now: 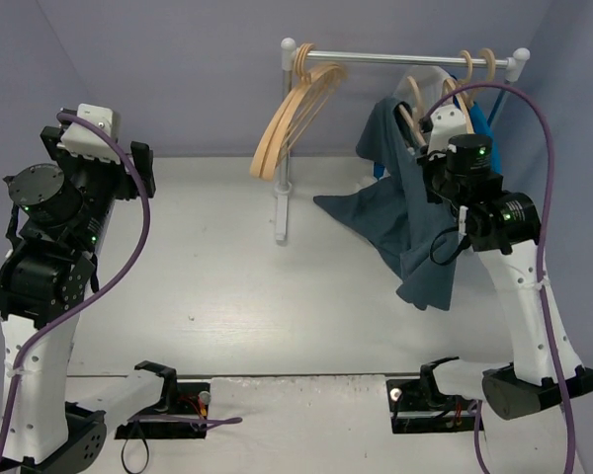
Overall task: Place the t-shirt on the hanger
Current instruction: Place the hanger at the clothesline.
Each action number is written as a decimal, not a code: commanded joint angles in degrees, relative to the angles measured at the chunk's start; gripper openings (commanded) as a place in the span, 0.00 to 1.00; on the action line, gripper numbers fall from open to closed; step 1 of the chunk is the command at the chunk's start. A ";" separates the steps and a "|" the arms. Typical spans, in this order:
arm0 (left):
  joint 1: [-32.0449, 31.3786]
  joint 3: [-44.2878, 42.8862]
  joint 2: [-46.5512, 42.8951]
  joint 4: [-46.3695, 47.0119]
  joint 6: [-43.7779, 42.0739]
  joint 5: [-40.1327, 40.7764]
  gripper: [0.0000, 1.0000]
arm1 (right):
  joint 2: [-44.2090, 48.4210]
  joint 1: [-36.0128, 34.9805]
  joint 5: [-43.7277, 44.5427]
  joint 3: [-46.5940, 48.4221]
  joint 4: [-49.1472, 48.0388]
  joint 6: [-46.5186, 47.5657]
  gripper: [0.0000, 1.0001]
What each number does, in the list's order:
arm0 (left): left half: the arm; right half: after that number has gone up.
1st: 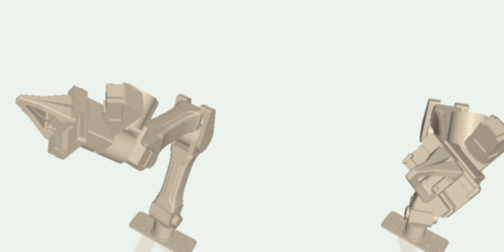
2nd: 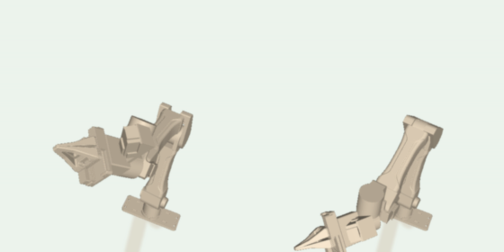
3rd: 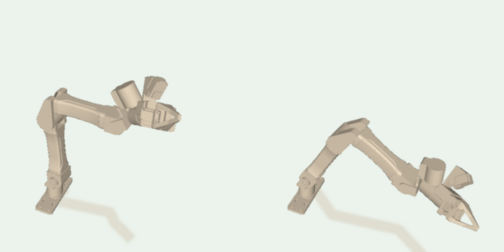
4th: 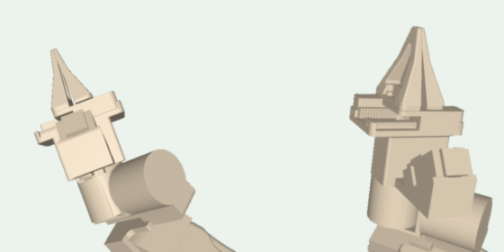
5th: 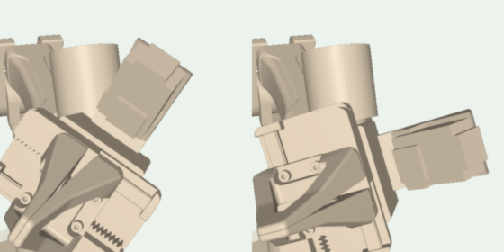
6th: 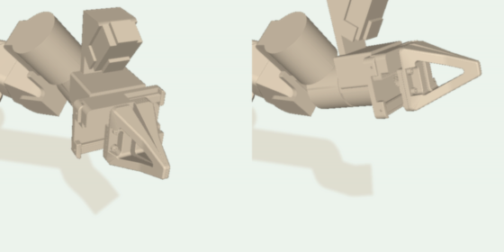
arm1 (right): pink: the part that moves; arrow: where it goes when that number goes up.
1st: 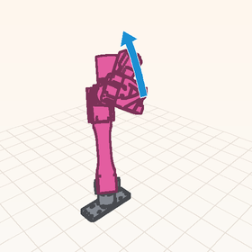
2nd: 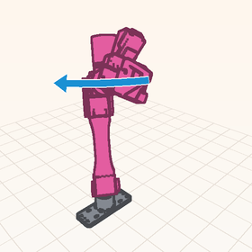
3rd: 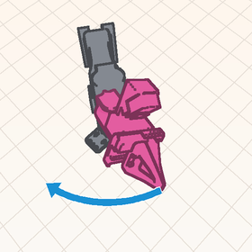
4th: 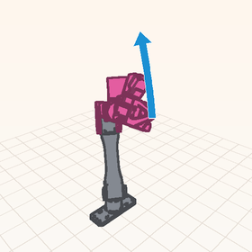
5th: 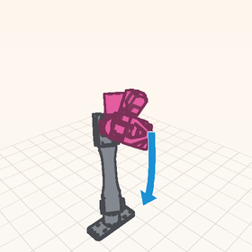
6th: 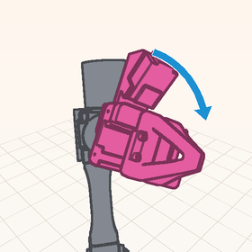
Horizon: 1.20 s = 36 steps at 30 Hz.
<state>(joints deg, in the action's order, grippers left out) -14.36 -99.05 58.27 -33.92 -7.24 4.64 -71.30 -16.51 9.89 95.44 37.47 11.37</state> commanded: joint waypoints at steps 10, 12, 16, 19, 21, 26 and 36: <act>-0.32 3.55 -2.28 1.27 4.73 -0.34 0.76 | -8.67 9.47 -12.36 3.56 -20.46 -6.40 0.00; -0.32 4.91 -2.98 0.50 5.80 -0.05 0.76 | -11.18 9.48 -12.78 6.28 -21.18 -7.00 0.00; -0.32 7.18 -4.67 -0.15 8.49 -0.65 0.76 | -15.65 9.55 -12.64 10.64 -22.17 -7.62 0.00; -0.32 9.05 -5.86 -0.95 9.36 -1.09 0.76 | -19.59 9.53 -11.42 14.88 -22.82 -7.86 0.00; -0.33 9.65 -6.52 -1.52 9.43 -1.22 0.76 | -21.69 9.56 -10.77 16.24 -23.35 -8.14 0.00; -0.39 11.46 -8.10 -2.40 9.30 -0.67 0.76 | -25.37 9.63 -11.31 17.96 -24.40 -8.88 0.00; -0.34 16.95 -10.62 -3.62 12.92 -1.55 0.76 | -18.42 9.56 -10.06 4.15 -26.31 -11.37 0.22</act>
<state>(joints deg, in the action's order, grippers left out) -14.52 -83.04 48.14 -39.06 2.94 3.94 -96.16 -6.94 -1.72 102.98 16.84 1.40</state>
